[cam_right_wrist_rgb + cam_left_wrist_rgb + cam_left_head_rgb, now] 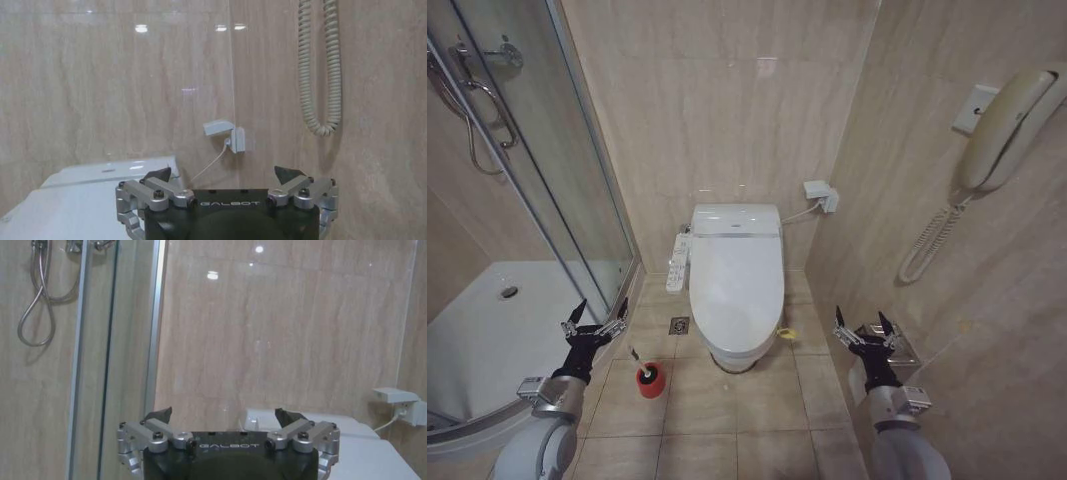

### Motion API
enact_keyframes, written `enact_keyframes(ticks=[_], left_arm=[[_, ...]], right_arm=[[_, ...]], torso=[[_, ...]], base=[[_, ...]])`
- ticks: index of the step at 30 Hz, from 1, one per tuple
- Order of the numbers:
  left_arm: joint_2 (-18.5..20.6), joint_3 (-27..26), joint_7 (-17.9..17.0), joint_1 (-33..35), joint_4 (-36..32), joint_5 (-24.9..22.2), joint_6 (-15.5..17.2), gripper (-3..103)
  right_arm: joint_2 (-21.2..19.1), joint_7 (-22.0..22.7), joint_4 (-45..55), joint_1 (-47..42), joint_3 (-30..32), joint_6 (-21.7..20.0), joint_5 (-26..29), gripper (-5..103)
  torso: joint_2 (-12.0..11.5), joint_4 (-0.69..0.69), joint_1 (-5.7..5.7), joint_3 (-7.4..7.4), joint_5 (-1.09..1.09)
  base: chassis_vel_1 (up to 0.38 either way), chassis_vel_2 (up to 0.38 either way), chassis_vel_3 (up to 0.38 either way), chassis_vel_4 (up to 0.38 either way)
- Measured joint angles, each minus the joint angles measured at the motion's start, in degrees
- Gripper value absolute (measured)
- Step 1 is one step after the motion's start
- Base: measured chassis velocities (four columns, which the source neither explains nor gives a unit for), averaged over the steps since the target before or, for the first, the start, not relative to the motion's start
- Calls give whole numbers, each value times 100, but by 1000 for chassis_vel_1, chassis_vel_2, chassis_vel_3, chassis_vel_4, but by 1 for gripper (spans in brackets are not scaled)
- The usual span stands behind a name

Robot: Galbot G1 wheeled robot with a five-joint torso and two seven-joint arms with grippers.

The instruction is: Open the toilet lid, clean the toilet bowl with a toilet brush, close the toilet lid, and flush.

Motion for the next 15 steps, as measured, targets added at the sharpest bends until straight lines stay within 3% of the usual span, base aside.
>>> enact_keyframes(ticks=[6,15], left_arm=[[0,0,0,2,0,0,0,100],[0,-1,0,4,0,0,0,100]], right_arm=[[0,0,0,-1,0,0,0,100],[0,0,0,-9,0,0,0,100]], torso=[[0,0,-4,-1,-1],[5,1,-13,-5,1]], base=[[70,-72,-71,85],[162,-196,-161,167]])
